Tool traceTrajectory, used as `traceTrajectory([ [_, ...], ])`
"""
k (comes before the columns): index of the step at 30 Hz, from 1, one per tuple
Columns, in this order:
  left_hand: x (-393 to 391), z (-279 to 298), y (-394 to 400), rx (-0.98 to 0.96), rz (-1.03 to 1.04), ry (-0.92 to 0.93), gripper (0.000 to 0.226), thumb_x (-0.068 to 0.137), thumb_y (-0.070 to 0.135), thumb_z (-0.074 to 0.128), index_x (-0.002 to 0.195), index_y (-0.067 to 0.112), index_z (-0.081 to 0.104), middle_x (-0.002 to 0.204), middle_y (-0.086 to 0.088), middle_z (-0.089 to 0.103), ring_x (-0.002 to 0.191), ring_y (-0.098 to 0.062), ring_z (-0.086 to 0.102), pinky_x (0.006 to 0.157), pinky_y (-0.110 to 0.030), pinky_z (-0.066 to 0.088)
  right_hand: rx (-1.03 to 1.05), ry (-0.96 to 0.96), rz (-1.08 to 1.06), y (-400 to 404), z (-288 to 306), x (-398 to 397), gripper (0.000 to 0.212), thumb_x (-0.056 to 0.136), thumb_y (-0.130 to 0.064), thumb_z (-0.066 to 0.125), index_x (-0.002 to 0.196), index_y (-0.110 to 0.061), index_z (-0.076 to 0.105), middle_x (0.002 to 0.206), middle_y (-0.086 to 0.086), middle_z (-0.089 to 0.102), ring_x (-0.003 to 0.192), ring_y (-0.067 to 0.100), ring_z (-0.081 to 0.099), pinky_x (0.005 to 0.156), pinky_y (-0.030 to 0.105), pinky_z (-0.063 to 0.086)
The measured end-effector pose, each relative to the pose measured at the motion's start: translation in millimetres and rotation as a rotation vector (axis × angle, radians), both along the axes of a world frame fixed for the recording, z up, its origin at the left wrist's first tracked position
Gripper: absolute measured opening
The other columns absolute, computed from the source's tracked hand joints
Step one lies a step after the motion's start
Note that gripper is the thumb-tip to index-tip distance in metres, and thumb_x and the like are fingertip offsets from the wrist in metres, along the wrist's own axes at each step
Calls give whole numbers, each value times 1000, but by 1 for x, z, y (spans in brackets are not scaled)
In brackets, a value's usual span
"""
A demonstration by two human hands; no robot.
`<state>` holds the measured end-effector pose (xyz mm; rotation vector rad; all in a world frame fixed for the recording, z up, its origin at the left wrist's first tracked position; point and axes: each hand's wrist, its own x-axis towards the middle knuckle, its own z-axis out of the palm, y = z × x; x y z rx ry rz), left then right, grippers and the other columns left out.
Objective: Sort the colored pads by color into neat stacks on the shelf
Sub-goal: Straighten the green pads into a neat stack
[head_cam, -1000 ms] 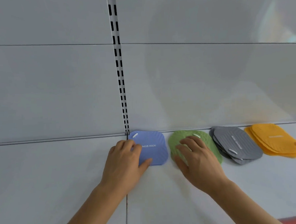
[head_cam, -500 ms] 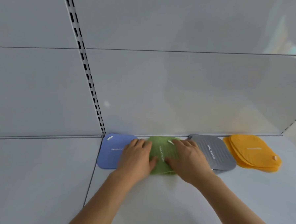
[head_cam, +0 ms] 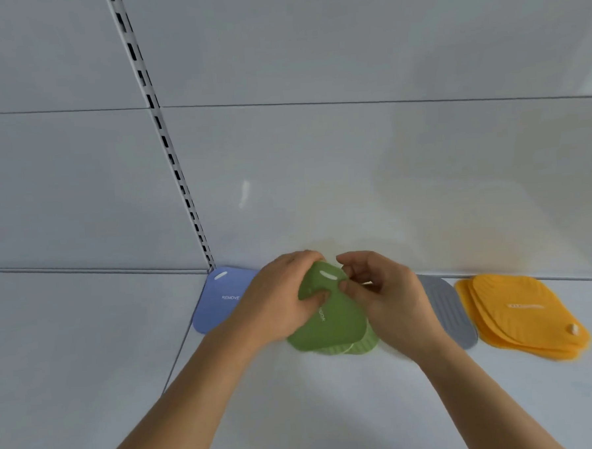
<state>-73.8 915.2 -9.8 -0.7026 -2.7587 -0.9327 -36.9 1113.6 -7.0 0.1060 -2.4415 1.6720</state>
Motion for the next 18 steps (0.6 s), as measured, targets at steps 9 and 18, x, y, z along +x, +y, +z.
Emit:
traceTrajectory([
  [9,6,-4,-67,654,202,-337,24,93,41,64,114,33,71,106,4,80,103,-24,75,96,-52,57,538,30,-193,25,-13,-11,26,93,-16,68,116,-25,75,107,-12,76,103,13,67,92,23,48],
  [18,13,-45,-77,436,360,-302,19,100,16,63,110,31,66,101,7,73,94,-12,68,78,-22,49,1066,-187,73,-1,-31,-30,57,85,-60,66,129,-25,59,127,-5,64,124,24,48,102,40,46],
])
